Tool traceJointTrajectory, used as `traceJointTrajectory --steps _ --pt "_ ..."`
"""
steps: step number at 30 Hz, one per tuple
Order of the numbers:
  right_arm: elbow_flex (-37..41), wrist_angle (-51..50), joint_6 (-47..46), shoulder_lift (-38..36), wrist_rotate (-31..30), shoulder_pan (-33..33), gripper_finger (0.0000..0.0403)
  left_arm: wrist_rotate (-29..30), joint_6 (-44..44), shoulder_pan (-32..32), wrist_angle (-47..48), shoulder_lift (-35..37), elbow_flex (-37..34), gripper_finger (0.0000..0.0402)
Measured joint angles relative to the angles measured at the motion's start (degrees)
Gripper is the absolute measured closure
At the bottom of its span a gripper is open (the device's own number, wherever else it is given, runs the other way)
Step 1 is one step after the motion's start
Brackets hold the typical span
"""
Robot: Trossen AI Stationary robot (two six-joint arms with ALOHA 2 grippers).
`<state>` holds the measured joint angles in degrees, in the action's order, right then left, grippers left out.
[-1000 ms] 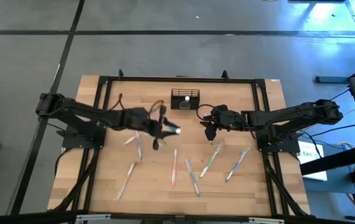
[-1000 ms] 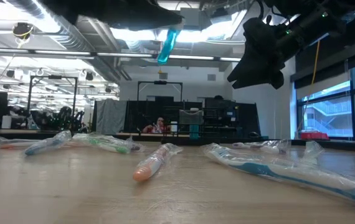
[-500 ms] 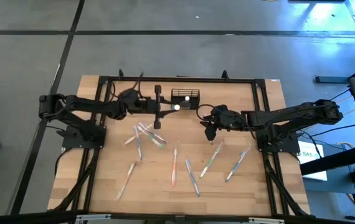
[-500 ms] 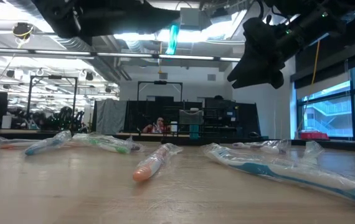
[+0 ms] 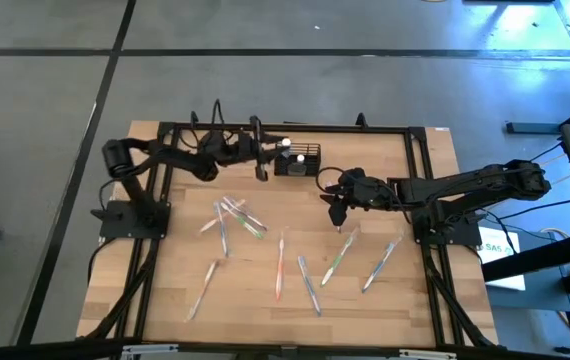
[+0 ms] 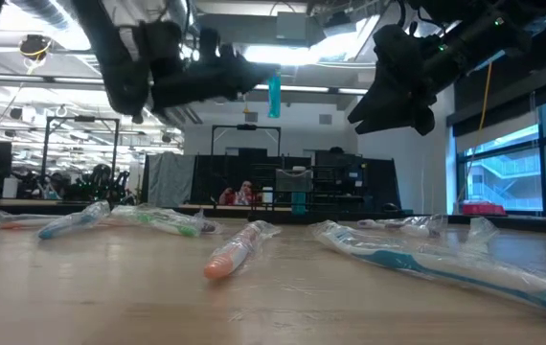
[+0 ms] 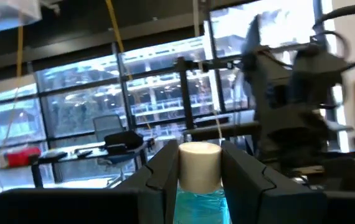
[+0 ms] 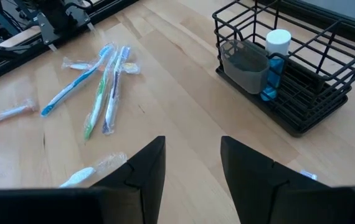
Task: Pick & Place toothbrushing station
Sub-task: Put the mouthwash into the middle section of the wire organizer
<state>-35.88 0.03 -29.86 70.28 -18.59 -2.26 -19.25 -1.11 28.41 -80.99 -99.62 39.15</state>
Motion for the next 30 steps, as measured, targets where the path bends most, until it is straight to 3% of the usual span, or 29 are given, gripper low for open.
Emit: traceJointTrajectory --steps 19,30 --pt "0.0 1.7 8.0 0.0 0.2 2.4 0.0245 -6.0 15.8 5.8 -0.2 -14.1 9.8 0.0311" --pt "0.0 1.7 8.0 0.0 0.2 3.2 0.0245 -6.1 14.5 5.5 -0.7 -17.6 9.8 0.0309"
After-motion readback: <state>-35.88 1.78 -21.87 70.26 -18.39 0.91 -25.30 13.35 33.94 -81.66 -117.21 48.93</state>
